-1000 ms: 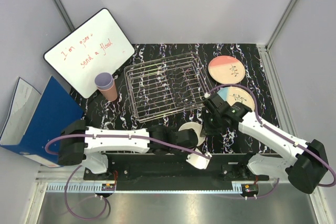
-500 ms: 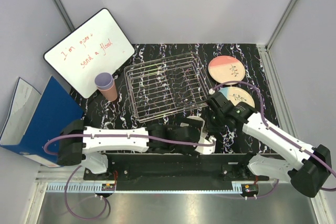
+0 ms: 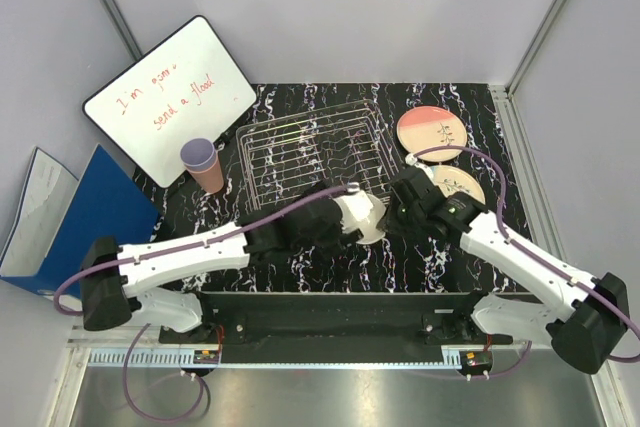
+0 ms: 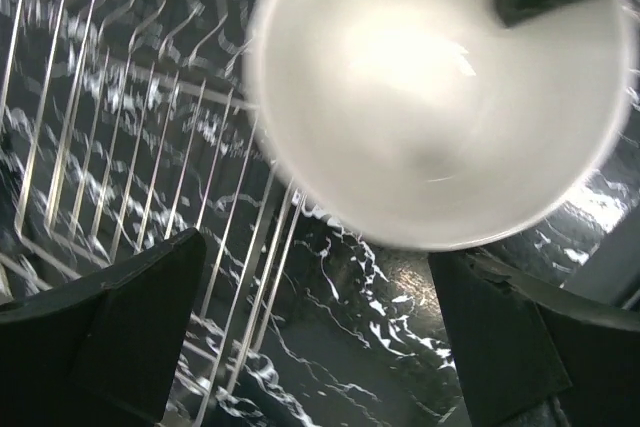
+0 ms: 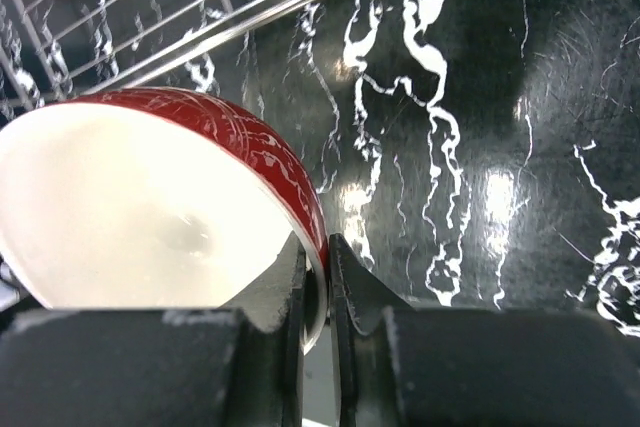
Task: Unload the mixed dishes from the dish rack
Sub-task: Place the bowl at the center of the board.
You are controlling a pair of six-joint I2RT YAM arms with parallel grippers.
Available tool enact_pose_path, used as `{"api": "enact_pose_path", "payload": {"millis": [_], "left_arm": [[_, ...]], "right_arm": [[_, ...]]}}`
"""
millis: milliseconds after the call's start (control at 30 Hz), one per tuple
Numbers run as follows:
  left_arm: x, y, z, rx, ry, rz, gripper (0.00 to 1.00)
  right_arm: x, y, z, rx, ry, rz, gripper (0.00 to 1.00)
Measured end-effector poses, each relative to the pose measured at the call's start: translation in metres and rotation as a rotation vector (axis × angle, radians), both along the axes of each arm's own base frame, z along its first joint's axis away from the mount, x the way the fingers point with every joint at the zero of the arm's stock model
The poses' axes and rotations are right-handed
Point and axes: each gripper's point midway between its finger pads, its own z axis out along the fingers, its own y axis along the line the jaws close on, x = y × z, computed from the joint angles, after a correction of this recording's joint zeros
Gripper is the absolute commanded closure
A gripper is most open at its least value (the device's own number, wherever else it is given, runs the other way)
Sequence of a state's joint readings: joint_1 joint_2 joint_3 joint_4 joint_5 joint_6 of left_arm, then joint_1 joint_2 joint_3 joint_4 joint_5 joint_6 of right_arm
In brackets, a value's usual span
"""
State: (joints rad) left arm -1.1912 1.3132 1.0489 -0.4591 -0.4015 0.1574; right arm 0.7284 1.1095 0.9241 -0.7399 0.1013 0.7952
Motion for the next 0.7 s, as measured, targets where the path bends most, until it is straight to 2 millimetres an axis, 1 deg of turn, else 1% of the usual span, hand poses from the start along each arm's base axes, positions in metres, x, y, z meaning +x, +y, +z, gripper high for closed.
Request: {"api": "enact_pose_path", "payload": {"millis": [100,233,400,533,633,700], "left_arm": [[0.008,0.016,-0.001,-0.073,0.025,0.130,0.01],[0.015,0.025,0.003,-0.163,0.016,0.236,0.01],[0.017,0.029,0.000,-0.197,0.018,0.293,0.01],[0.019,0.030,0.004,-0.231,0.013,0.331,0.01],[0.020,0.032,0.011,-0.276,0.009,0.363,0.01],[0.020,0.035,0.017,-0.313,0.012,0.385,0.01]], "right_arm": [[0.002,-0.001,-0.014,-0.016,0.021,-0.028,1.00],[-0.009,-0.010,-0.038,-0.071,0.087,-0.033,1.00],[-0.010,-0.012,-0.040,-0.081,0.096,-0.041,1.00],[-0.008,-0.015,-0.044,-0.103,0.095,-0.052,1.00],[-0.007,-0.017,-0.054,-0.125,0.113,-0.058,1.00],[-0.006,-0.019,-0.066,-0.143,0.134,-0.065,1.00]]}}
